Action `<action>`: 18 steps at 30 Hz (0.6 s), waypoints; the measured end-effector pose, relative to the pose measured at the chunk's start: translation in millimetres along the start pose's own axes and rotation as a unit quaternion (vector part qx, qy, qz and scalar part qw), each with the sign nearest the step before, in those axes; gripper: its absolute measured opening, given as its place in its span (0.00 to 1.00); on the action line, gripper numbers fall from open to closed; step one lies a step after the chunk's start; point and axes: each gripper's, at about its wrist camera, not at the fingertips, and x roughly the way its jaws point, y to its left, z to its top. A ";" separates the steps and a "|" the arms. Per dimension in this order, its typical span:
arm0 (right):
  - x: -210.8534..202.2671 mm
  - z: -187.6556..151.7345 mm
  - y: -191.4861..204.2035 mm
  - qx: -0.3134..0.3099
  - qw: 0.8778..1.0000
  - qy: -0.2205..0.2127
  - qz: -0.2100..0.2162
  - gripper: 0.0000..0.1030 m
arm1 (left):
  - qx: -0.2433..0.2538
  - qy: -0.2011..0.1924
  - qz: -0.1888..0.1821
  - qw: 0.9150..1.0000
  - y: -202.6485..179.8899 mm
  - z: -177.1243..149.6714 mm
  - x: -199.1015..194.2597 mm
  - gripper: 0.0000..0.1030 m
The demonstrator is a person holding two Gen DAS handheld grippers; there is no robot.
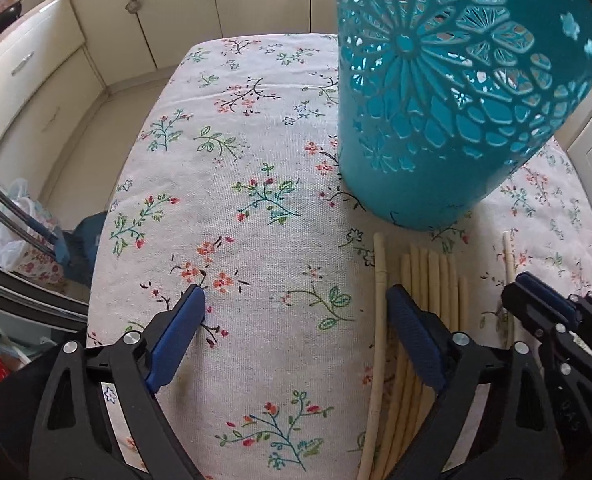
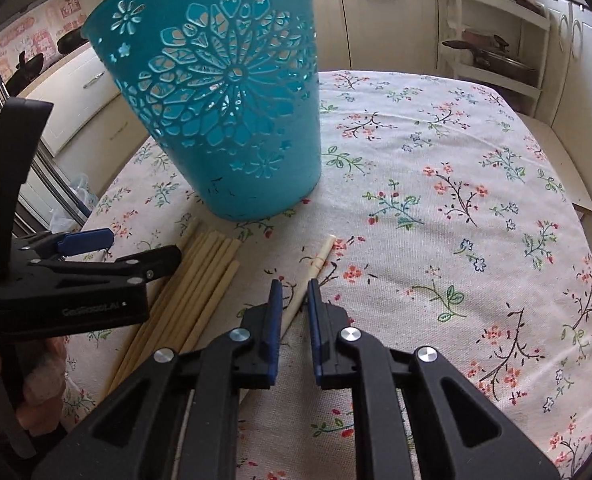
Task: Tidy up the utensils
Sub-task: 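Move the left tool to the chopstick bundle while the right tool approaches a loose chopstick, then grasp one wooden chopstick with the left tool and lift it over the basket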
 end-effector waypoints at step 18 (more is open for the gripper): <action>0.1 -3.9 2.7 -0.003 1.000 -0.012 0.005 0.20 | 0.054 -0.018 -0.051 0.997 4.2 16.5 -49.9 0.05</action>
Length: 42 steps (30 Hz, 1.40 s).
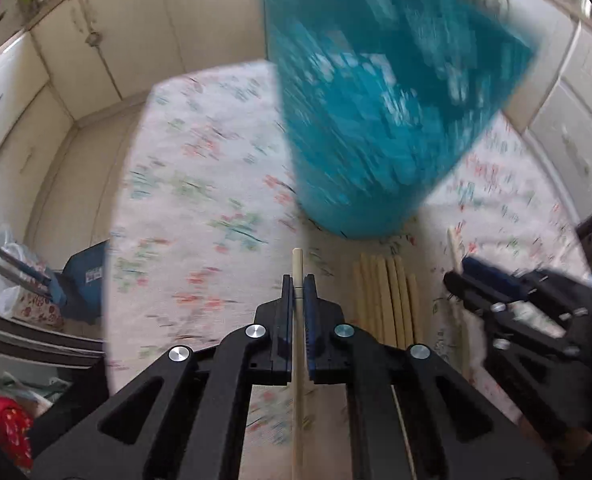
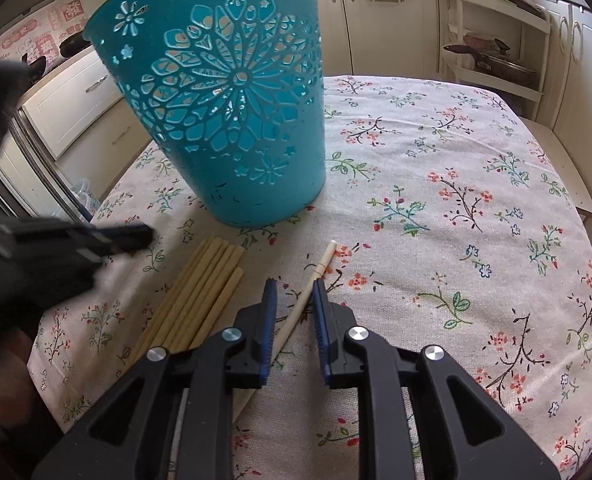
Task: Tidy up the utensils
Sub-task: 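Grasp one wooden chopstick with the left tool and lift it over the basket, then open the left tool to drop the chopstick in the basket while the right tool grasps a chopstick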
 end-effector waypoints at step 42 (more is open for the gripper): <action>-3.7 -2.2 -2.2 0.014 1.000 -0.002 0.023 0.33 | -0.081 -0.284 0.045 0.954 18.3 78.4 -82.8 0.62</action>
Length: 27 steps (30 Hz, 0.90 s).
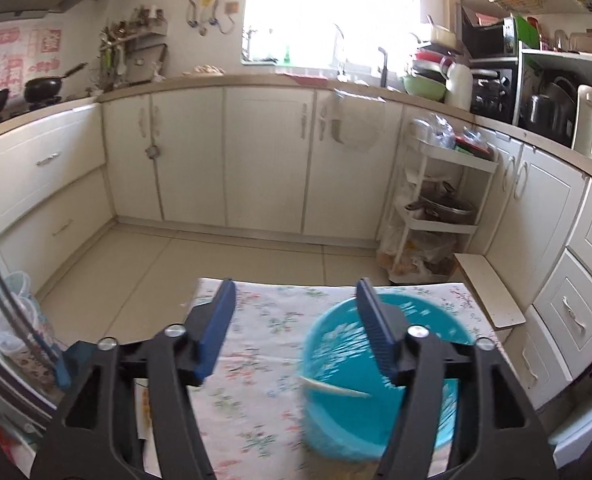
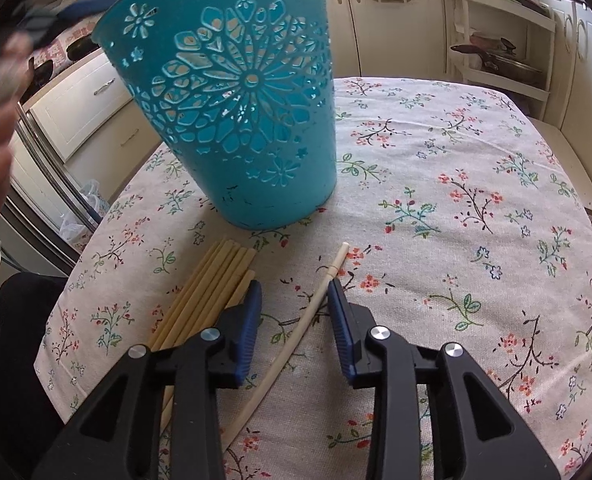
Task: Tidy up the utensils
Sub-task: 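Open the left tool to drop the chopstick in the basket while the right tool grasps a chopstick, then lift the chopstick with the right tool and drop it into the basket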
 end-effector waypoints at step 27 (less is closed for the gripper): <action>4.5 3.5 9.9 -0.045 0.994 0.040 -0.089 0.08 | -0.090 0.083 0.031 0.992 112.7 -58.8 37.2 0.73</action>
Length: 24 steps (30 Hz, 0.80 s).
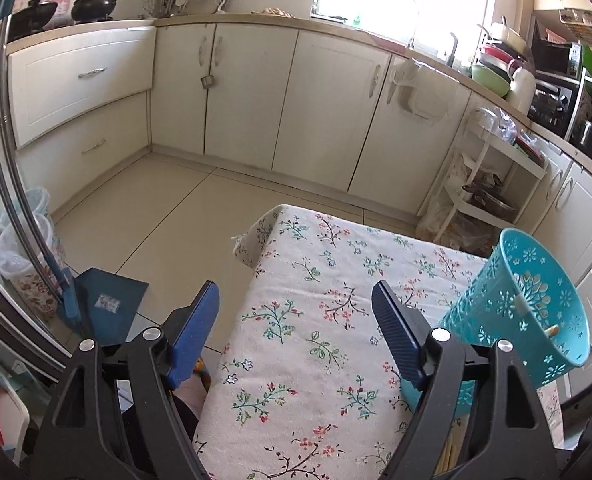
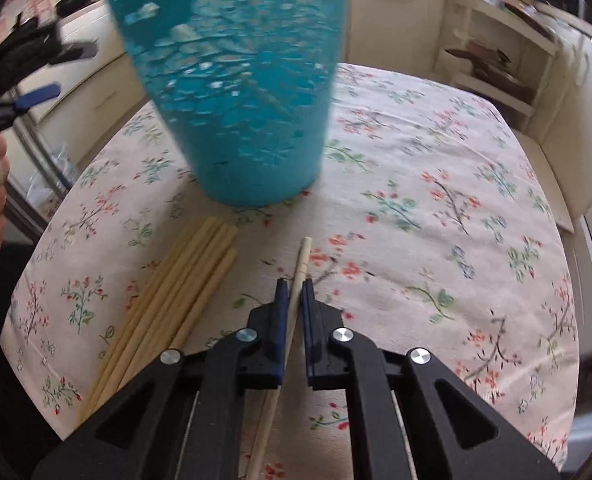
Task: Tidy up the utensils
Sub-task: 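Lift the chopstick with the right tool and drop it into the basket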
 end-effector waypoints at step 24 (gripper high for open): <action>-130.8 185.6 4.9 0.134 0.933 -0.330 0.059 0.06 | 0.005 0.028 0.001 1.000 -4.1 -8.1 12.6 0.78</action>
